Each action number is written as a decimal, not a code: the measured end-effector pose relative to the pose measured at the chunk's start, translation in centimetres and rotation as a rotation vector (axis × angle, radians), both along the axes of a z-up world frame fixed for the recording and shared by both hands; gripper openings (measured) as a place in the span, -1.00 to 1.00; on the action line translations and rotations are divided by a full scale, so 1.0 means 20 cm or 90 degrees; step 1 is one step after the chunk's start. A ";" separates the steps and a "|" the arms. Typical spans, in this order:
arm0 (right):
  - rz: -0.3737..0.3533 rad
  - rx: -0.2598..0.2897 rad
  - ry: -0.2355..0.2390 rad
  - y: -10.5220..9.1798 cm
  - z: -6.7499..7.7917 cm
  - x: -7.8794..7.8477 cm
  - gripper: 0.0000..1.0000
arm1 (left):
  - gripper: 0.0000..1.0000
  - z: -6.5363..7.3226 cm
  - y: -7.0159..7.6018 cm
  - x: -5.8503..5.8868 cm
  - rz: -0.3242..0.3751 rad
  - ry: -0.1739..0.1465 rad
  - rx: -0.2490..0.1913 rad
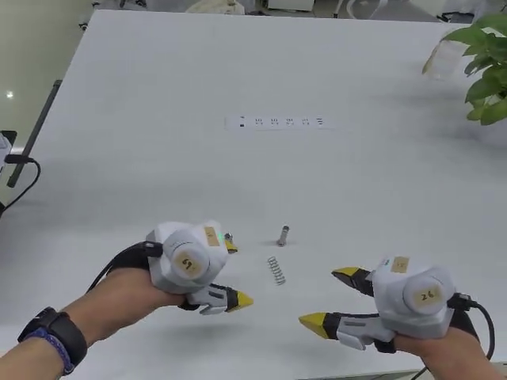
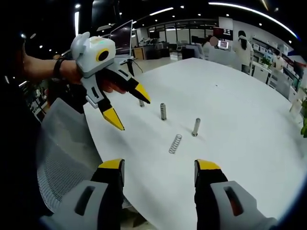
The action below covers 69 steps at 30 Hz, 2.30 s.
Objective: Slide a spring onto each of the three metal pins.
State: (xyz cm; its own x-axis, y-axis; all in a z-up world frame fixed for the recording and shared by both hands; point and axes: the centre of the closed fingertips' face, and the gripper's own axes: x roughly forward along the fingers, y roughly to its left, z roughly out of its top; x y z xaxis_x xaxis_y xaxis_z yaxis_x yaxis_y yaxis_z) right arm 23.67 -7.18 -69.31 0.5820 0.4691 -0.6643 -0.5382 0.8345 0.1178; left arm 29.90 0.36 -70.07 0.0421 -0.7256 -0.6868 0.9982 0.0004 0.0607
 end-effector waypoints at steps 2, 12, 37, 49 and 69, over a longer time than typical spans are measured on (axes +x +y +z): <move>-0.002 0.000 0.001 -0.01 0.00 0.00 0.14 | -0.10 -0.01 -0.02 0.00 -0.009 -0.001 0.003; -0.008 0.006 0.002 -0.02 0.00 -0.01 0.13 | -0.20 -0.06 -0.13 0.02 -0.033 -0.010 0.011; -0.009 0.010 0.022 -0.03 -0.04 -0.04 0.11 | -0.40 -0.31 -0.35 0.04 -0.152 -0.051 0.067; -0.006 0.017 0.025 -0.02 -0.05 -0.03 0.10 | -0.43 -0.40 -0.38 0.04 -0.157 -0.014 0.096; -0.002 0.020 0.024 0.00 -0.05 -0.03 0.08 | -0.77 -0.46 -0.18 0.09 -0.137 -0.011 0.173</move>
State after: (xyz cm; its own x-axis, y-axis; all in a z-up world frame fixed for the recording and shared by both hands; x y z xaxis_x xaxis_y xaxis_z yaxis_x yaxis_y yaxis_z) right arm 23.12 -7.09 -70.37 0.5578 0.4884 -0.6710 -0.5304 0.8317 0.1645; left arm 31.69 -3.24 -79.17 -0.0787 -0.5095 -0.8568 0.9724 -0.2285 0.0465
